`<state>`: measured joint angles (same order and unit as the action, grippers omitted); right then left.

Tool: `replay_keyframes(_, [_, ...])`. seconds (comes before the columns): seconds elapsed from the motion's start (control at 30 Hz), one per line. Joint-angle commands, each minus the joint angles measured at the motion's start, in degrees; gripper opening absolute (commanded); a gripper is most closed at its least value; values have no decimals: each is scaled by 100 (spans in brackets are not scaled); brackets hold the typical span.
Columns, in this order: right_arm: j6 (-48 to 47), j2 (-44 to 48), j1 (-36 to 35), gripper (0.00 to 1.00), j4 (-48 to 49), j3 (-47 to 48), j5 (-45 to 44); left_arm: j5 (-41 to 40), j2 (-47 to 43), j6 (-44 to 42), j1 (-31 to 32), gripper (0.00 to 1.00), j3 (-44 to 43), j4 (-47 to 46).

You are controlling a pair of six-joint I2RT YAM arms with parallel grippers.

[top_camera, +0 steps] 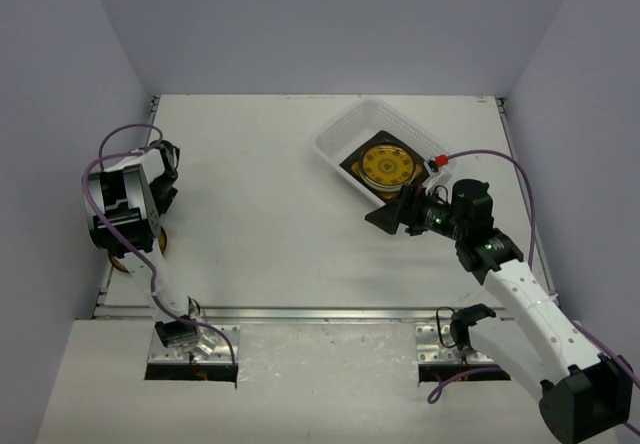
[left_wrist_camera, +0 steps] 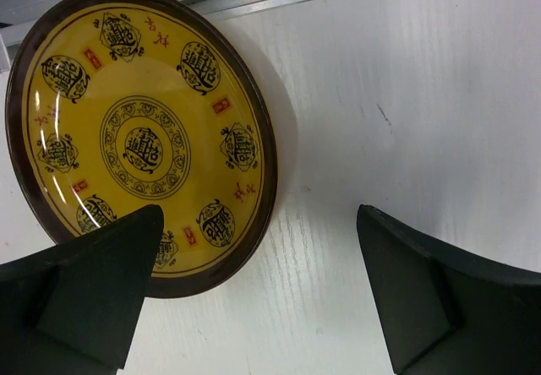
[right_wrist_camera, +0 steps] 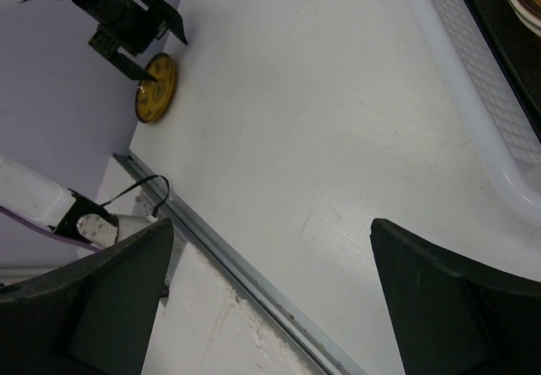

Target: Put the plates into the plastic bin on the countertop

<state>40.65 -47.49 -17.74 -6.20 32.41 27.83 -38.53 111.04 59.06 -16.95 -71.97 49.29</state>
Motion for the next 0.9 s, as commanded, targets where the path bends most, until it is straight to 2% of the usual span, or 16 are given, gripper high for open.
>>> replay_keyframes(0.0, [86, 86, -2, 99, 188, -31, -8, 65, 279, 343, 8, 100, 53, 81])
replay_keyframes(0.07, [109, 53, -2, 99, 188, -13, -79, -121, 290, 659, 2, 99, 162, 206])
replay_keyframes(0.2, [225, 32, -4, 99, 275, -16, -79, -170, 453, 757, -10, 95, 385, 116])
replay_keyframes(0.37, [260, 3, -2, 99, 259, 67, -94, -221, 709, 774, -28, 80, 347, 160])
replay_keyframes(0.5, [278, 75, -2, 99, 233, 116, -112, -205, 691, 703, -36, 57, 359, 55])
replay_keyframes(0.57, [283, 125, -9, 99, 226, 123, -136, -156, 687, 696, -35, 38, 361, 53])
replay_keyframes(0.73, [225, 222, -10, 99, 102, 238, -216, -42, 613, 712, -28, 8, 411, 37])
replay_keyframes(0.87, [189, 302, -2, 99, 49, 274, -253, 33, 517, 683, -26, 3, 496, -41])
